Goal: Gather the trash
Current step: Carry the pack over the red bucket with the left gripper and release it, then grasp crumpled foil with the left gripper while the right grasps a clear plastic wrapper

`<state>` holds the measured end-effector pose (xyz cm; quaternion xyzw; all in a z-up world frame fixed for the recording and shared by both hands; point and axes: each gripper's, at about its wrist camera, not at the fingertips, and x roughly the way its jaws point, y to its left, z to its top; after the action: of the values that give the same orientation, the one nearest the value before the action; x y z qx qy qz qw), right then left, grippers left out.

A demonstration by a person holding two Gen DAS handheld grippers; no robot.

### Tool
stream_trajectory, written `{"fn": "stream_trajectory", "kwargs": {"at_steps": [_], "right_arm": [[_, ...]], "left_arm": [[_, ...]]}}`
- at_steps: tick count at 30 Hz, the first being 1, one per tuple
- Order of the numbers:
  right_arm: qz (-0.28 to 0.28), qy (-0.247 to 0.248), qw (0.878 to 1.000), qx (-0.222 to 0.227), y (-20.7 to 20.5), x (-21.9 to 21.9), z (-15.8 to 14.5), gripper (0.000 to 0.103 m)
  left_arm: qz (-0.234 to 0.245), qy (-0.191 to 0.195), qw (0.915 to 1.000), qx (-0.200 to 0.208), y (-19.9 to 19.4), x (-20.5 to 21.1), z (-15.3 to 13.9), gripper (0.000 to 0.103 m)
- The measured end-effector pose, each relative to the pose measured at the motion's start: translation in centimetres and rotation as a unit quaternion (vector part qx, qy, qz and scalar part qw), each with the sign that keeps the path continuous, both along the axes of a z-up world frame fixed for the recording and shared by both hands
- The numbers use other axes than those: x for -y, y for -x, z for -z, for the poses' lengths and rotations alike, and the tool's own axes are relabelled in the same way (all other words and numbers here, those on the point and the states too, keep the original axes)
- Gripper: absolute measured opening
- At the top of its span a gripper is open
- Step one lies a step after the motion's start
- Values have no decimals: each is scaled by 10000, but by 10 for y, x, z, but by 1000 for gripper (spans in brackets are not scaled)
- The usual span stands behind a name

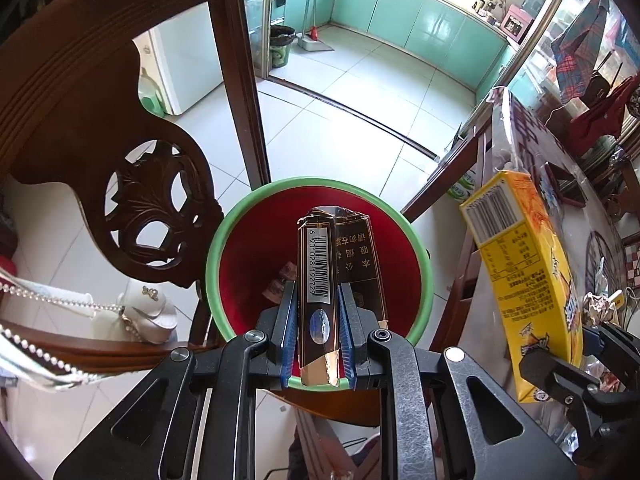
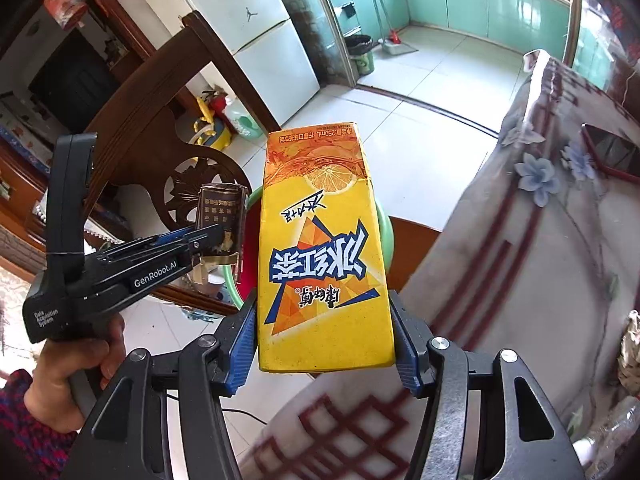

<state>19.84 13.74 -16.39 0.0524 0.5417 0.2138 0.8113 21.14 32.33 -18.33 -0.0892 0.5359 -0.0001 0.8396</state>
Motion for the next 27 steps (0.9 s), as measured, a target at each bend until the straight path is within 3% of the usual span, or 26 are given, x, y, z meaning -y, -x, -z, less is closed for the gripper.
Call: {"fn": "stream_trajectory", "kwargs": {"at_steps": [13, 14, 16, 18, 23, 27], "right_arm": [[-92, 0, 9999, 117, -19, -23, -1, 58], [-87, -6, 9997, 227, -18, -24, -3, 58], [-59, -52, 9994, 346, -19, -24, -5, 58], [12, -142, 9991, 397, -19, -24, -10, 58], [178, -116, 9973, 707, 2, -6, -34, 58], [461, 75, 9931, 1080, 45, 28, -63, 58]], "left_arm": [[-24, -65, 9999, -80, -7, -9, 12, 20], [-33, -75, 9999, -60, -7, -9, 12, 23], [-82, -118, 9999, -21, -5, -10, 11, 49], [-155, -84, 9998, 69, -1, -12, 8, 58], [-140, -4, 9995, 299, 10, -9, -9, 60], [58, -20, 9976, 689, 25, 7, -29, 66]]}}
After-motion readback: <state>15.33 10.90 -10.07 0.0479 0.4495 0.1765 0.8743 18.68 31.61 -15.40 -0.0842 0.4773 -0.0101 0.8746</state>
